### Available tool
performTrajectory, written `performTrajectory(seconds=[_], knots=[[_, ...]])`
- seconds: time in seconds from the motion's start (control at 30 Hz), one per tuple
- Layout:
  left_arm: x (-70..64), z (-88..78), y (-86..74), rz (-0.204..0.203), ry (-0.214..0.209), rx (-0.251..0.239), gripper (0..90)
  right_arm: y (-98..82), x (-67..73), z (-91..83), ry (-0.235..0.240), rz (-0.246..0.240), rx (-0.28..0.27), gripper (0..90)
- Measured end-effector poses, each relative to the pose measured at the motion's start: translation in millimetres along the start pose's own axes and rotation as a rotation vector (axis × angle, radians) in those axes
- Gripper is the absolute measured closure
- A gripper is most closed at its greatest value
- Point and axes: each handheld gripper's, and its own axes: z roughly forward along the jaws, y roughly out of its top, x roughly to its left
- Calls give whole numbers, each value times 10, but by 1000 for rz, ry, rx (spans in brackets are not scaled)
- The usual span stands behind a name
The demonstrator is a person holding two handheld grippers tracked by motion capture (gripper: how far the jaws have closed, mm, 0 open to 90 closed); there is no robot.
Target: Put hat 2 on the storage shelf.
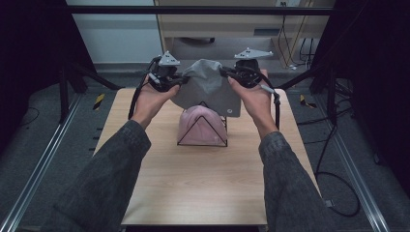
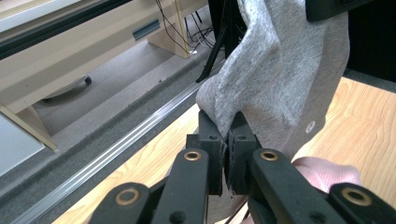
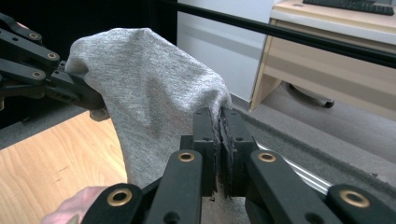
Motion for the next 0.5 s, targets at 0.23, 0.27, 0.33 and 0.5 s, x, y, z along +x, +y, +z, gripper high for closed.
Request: performTrajectory(seconds=[0.23, 0.27, 0.33, 0.5], knots=[[-18, 21, -115, -14, -7, 22, 872, -128, 25, 43, 10, 0, 34, 862], [-26, 25, -130, -13, -6, 27, 872, -150, 31, 49, 10, 1, 38, 862], [-33, 28, -144, -13, -7, 34, 872, -195, 44, 62, 13, 3, 45, 862], [-60, 32, -223, -24, -15, 47, 871, -285, 71, 85, 14, 10, 57, 863]])
